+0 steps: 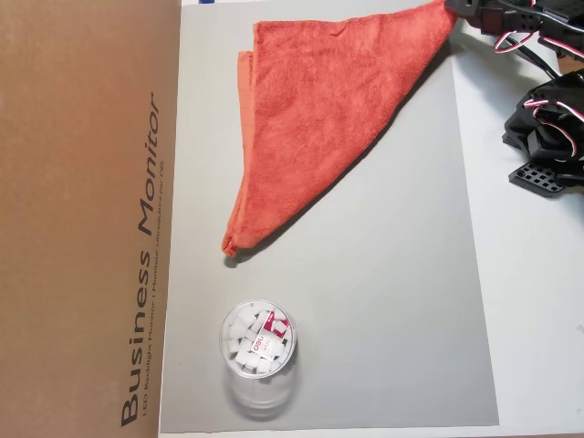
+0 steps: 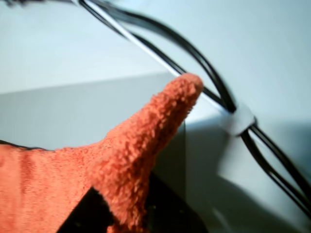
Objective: Fold the blanket.
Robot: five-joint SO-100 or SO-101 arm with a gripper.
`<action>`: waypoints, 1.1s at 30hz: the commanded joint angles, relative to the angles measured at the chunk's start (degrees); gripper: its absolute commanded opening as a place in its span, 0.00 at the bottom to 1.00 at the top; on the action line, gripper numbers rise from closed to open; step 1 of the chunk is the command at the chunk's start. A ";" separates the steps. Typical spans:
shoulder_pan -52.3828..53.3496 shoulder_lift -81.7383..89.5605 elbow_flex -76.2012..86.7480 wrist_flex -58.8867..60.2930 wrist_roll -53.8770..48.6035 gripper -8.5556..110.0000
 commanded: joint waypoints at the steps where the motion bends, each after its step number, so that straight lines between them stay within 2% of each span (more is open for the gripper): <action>1: -0.09 6.24 -1.76 -0.09 -0.70 0.07; 14: -1.93 20.65 -1.67 -0.88 0.09 0.07; 33: -20.83 23.91 -12.83 -1.05 2.55 0.07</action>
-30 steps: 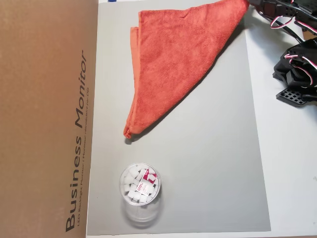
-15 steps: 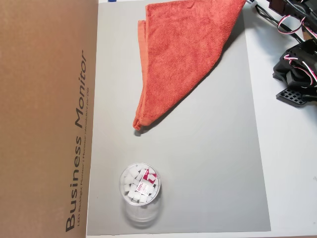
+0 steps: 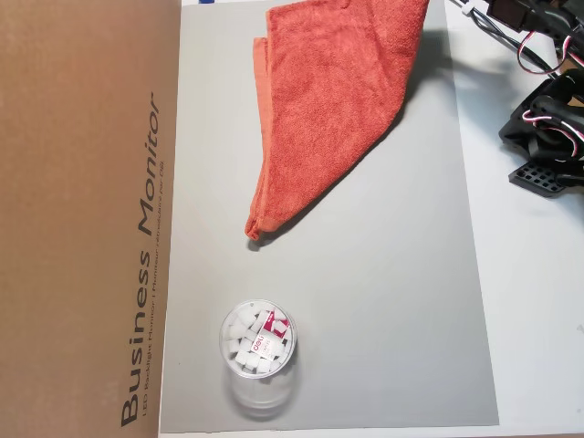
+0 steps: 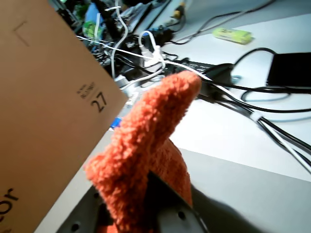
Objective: Fold the blanket.
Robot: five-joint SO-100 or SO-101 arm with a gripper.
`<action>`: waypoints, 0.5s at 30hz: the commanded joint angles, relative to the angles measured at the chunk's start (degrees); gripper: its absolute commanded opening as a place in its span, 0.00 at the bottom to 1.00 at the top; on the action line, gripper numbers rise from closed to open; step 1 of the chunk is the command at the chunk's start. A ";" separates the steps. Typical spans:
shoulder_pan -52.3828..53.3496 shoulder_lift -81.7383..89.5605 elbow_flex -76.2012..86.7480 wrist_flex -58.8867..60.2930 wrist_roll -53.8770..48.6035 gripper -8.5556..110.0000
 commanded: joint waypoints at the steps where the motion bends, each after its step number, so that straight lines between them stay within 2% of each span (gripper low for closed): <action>1: -2.90 1.23 -4.83 -1.14 0.88 0.07; 15: -16.96 0.97 -10.81 -1.14 -2.37 0.07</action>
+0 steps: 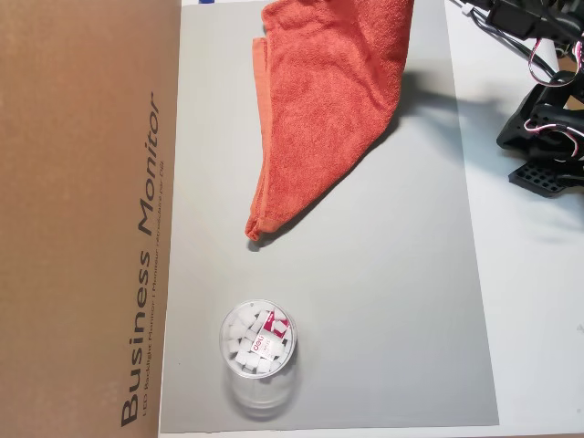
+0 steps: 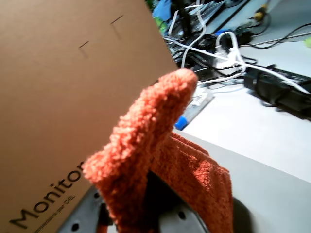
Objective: Fold the blanket.
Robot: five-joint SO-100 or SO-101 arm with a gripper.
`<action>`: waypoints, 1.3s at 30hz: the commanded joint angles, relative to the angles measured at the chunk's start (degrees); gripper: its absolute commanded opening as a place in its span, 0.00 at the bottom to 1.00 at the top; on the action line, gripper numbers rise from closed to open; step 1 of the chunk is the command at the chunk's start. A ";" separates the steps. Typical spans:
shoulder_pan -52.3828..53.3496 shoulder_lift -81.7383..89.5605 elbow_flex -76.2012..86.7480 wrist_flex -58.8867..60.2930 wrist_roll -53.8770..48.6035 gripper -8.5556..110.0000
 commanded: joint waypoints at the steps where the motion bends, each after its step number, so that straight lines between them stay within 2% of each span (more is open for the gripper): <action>1: -3.16 0.97 -3.78 -1.14 -2.81 0.07; 5: -6.42 -1.14 -4.22 -2.81 -5.27 0.07; 13: -12.13 -11.07 -5.89 -15.82 -11.60 0.07; 20: -17.49 -21.09 -9.84 -21.88 -18.81 0.07; 39: -31.73 -36.21 -15.38 -25.93 -43.95 0.07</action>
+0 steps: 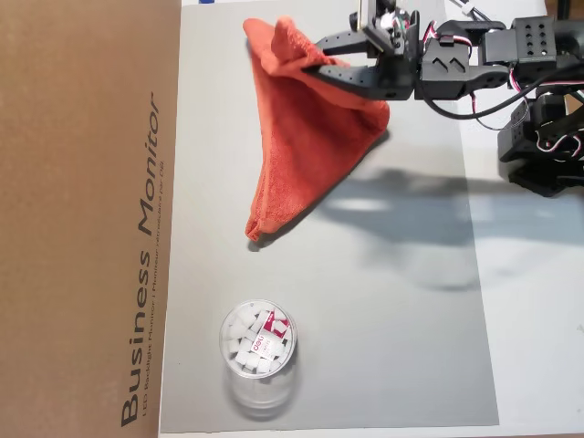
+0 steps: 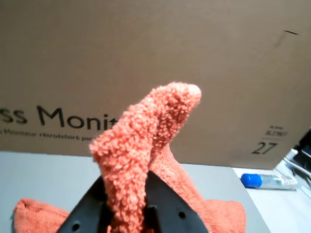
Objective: Fold the blanket.
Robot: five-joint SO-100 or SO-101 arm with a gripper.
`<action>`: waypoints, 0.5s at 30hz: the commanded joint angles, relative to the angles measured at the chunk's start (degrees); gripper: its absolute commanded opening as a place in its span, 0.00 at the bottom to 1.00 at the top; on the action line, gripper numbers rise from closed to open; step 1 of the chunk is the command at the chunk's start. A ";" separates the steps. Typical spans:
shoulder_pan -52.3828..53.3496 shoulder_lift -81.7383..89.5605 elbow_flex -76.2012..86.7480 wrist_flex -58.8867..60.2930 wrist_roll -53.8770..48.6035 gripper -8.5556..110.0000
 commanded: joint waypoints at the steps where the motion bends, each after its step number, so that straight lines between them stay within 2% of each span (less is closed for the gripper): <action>1: -2.81 -1.49 -3.34 -2.37 -2.90 0.07; 15: -9.14 -15.21 -5.45 -8.35 -16.26 0.07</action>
